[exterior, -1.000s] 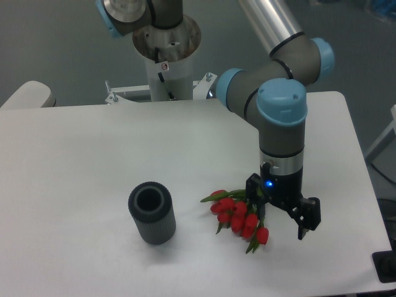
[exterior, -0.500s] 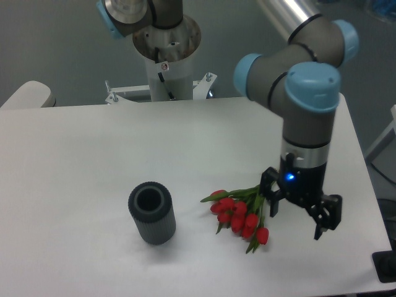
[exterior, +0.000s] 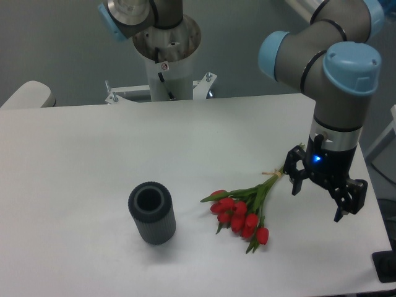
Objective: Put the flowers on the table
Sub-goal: 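Raise the open gripper up and away from the tulips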
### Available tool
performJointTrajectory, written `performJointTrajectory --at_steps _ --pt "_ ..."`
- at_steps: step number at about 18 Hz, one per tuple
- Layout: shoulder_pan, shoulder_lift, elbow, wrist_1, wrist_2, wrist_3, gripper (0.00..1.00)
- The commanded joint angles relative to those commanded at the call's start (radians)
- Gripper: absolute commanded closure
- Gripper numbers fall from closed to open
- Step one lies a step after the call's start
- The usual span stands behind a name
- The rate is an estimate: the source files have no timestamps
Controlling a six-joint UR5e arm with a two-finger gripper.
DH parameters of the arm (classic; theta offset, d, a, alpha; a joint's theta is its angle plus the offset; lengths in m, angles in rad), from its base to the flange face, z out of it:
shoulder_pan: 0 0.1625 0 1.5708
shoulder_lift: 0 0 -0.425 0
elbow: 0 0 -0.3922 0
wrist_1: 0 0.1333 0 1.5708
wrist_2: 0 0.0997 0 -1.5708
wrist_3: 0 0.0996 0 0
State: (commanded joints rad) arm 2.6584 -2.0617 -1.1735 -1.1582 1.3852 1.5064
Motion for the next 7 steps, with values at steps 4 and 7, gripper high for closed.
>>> performJointTrajectory --at_steps 4,7 --pt "0.006 0.002 -0.008 0.002 0.000 0.002 0.00" --pt "0.006 0.002 -0.008 0.003 0.000 0.002 0.00"
